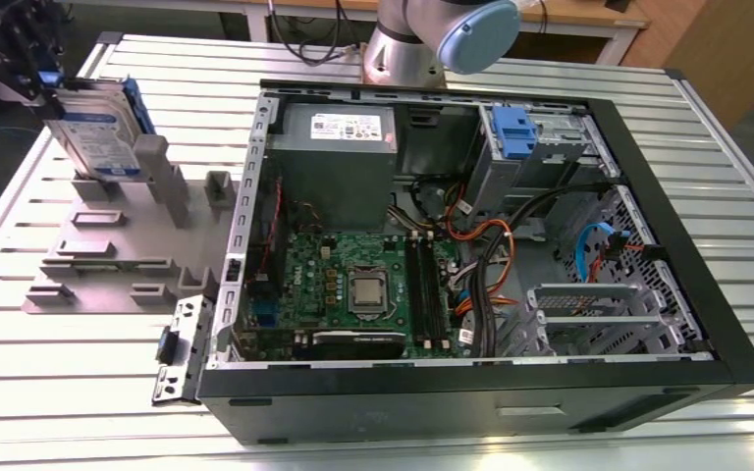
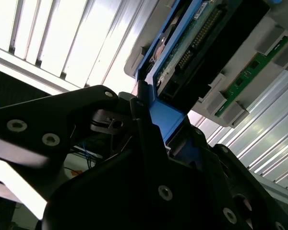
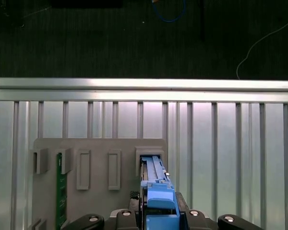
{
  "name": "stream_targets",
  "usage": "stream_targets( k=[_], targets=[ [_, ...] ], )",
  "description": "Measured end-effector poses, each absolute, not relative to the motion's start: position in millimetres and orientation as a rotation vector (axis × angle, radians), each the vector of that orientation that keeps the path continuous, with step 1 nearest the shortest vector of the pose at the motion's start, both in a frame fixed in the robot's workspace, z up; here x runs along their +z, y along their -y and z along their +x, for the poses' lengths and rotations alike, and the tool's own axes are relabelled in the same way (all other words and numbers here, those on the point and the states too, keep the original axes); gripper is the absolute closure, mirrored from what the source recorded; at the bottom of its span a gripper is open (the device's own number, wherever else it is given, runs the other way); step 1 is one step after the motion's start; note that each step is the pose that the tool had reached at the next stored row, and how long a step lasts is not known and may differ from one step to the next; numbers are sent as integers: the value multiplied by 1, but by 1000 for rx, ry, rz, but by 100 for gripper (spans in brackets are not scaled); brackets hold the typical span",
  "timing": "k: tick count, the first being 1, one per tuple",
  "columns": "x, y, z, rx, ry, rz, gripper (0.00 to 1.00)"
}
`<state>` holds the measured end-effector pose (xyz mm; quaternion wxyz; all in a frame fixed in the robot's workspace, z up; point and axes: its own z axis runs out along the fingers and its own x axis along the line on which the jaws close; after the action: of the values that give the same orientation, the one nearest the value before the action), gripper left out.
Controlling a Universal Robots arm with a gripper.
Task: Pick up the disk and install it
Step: 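Pick up the disk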
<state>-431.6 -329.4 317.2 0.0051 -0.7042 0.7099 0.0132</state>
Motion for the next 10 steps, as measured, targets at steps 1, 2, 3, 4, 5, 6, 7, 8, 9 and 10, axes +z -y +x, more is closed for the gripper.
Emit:
stream_targets(
  k=[1, 2, 3, 4, 5, 6, 7, 8, 9, 10],
  targets=[
    [318, 329, -432, 42, -2223, -2205, 64],
    [318, 329, -432, 41, -2223, -2205, 64],
    [319, 329, -432, 41, -2223, -2205, 64],
    [319, 329, -432, 41, -2223, -2205, 64],
    [319, 329, -432, 41, -2223, -2205, 64],
    [320, 329, -432, 41, -2223, -2205, 64],
    [320, 329, -432, 41, -2223, -2205, 64],
    [320, 329, -432, 41, -2223, -2205, 64],
    [320, 329, -432, 41, -2223, -2205, 64],
    [321, 329, -432, 41, -2223, -2205, 64]
  ],
)
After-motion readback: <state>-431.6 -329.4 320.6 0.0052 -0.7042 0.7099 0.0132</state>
